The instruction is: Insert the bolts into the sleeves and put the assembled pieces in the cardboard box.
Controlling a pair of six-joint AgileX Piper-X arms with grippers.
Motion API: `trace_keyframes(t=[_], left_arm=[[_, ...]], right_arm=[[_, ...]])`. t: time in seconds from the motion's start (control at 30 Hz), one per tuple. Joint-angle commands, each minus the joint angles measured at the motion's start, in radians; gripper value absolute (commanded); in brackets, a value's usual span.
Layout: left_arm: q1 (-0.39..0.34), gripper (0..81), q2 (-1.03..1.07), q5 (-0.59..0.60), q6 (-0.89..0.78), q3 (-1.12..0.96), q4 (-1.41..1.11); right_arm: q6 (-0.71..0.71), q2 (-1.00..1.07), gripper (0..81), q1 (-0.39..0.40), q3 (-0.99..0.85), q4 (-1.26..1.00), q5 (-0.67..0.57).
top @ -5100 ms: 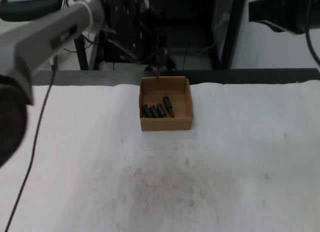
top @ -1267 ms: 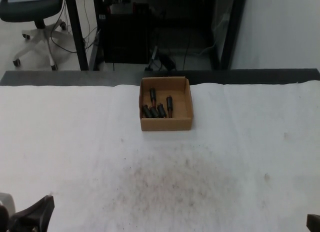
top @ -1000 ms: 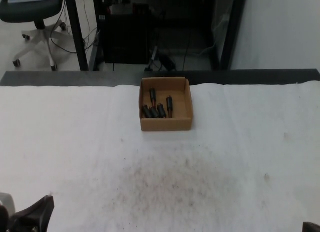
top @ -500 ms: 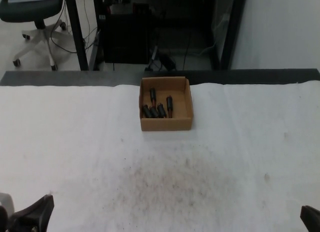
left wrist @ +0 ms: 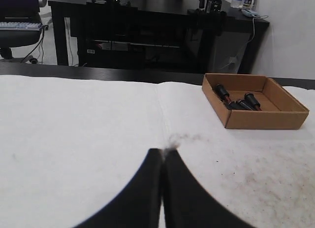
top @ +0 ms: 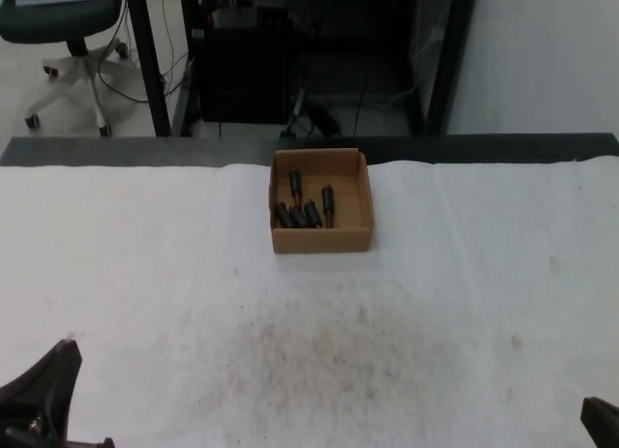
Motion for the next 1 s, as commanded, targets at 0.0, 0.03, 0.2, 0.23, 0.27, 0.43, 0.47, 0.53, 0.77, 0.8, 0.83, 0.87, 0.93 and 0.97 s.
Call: trace_keyframes(t=[0.0, 0.03, 0.2, 0.23, 0.27, 0.43, 0.47, 0.53, 0.77, 0.8, 0.83, 0.87, 0.93, 0.97], left_arm=[[0.002, 0.3, -0.003, -0.008, -0.009, -0.01, -0.014], [0.002, 0.3, -0.003, -0.008, -0.009, -0.01, -0.014], [0.002, 0.3, -0.003, -0.008, -0.009, -0.01, -0.014], [0.002, 0.3, -0.003, -0.008, -0.009, -0.01, -0.014], [0.002, 0.3, -0.003, -0.008, -0.009, -0.01, -0.011], [0.002, 0.3, -0.003, -0.008, -0.009, -0.01, 0.13], [0.002, 0.3, -0.003, -0.008, -0.009, -0.01, 0.173], [0.002, 0.3, -0.003, -0.008, -0.009, -0.01, 0.225], [0.002, 0.3, -0.003, -0.008, -0.009, -0.01, 0.326], [0.002, 0.3, -0.003, -0.008, -0.009, -0.01, 0.326], [0.002, 0.3, -0.003, -0.008, -0.009, -0.01, 0.326], [0.002, 0.3, -0.003, -0.008, -0.009, -0.01, 0.326], [0.002, 0.3, -0.003, -0.008, -0.009, -0.01, 0.326], [0.002, 0.3, -0.003, -0.008, -0.009, -0.01, 0.326]], right_arm=[[0.0, -0.008, 0.2, 0.003, -0.01, -0.006, -0.006], [0.0, -0.008, 0.2, 0.003, -0.01, -0.006, -0.006], [0.0, -0.008, 0.2, 0.003, -0.01, -0.006, -0.006], [0.0, -0.008, 0.2, 0.003, -0.01, -0.006, -0.006], [0.0, -0.008, 0.2, 0.003, -0.01, -0.006, -0.006], [0.0, -0.005, 0.2, 0.003, -0.01, 0.046, -0.006], [0.0, -0.003, 0.2, 0.003, -0.01, 0.046, -0.006], [0.0, -0.001, 0.2, 0.003, -0.01, 0.043, -0.006], [0.0, -0.001, 0.2, 0.003, -0.01, 0.043, -0.006], [0.0, -0.001, 0.2, 0.003, -0.01, 0.043, -0.006], [0.0, -0.001, 0.2, 0.003, -0.01, 0.043, -0.006], [0.0, -0.001, 0.2, 0.003, -0.01, 0.043, -0.006], [0.0, -0.001, 0.2, 0.003, -0.01, 0.043, -0.006], [0.0, -0.001, 0.2, 0.003, -0.01, 0.043, -0.006]])
